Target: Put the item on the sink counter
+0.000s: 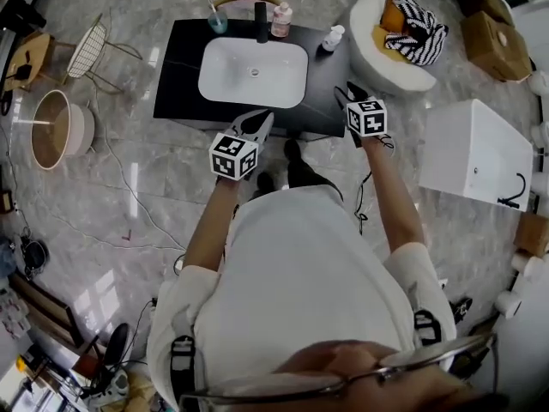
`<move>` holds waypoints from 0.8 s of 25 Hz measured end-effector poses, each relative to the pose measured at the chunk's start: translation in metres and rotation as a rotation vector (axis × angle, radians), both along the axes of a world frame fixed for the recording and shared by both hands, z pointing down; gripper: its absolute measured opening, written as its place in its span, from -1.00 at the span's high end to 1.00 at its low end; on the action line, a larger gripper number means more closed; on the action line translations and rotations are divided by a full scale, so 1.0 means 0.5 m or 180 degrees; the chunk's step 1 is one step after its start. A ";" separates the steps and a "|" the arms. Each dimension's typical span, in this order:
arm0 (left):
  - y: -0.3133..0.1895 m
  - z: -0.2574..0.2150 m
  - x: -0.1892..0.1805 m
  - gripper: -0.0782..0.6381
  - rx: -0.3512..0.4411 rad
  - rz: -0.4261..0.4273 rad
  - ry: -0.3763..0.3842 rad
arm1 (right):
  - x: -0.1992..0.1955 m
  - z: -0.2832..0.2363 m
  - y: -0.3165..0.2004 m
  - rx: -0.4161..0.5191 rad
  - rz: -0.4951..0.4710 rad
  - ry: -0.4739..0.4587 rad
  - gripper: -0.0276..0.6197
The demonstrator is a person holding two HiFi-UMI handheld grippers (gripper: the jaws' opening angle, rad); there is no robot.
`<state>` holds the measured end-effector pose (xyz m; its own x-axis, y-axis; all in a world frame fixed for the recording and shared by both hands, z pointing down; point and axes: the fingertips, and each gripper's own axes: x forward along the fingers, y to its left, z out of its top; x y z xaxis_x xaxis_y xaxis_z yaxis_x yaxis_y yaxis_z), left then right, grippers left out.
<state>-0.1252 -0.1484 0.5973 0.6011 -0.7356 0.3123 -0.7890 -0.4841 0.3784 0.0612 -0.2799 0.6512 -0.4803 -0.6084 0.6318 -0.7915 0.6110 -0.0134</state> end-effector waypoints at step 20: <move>0.010 -0.045 0.140 0.77 0.0088 0.0266 0.0156 | 0.066 -0.177 0.192 0.0287 0.0118 -0.0645 0.74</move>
<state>-0.0551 -0.1433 0.5748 0.6748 -0.6902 0.2612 -0.7263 -0.5583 0.4011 0.0943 -0.1838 0.5627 -0.5681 -0.6776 0.4670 -0.8002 0.5874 -0.1211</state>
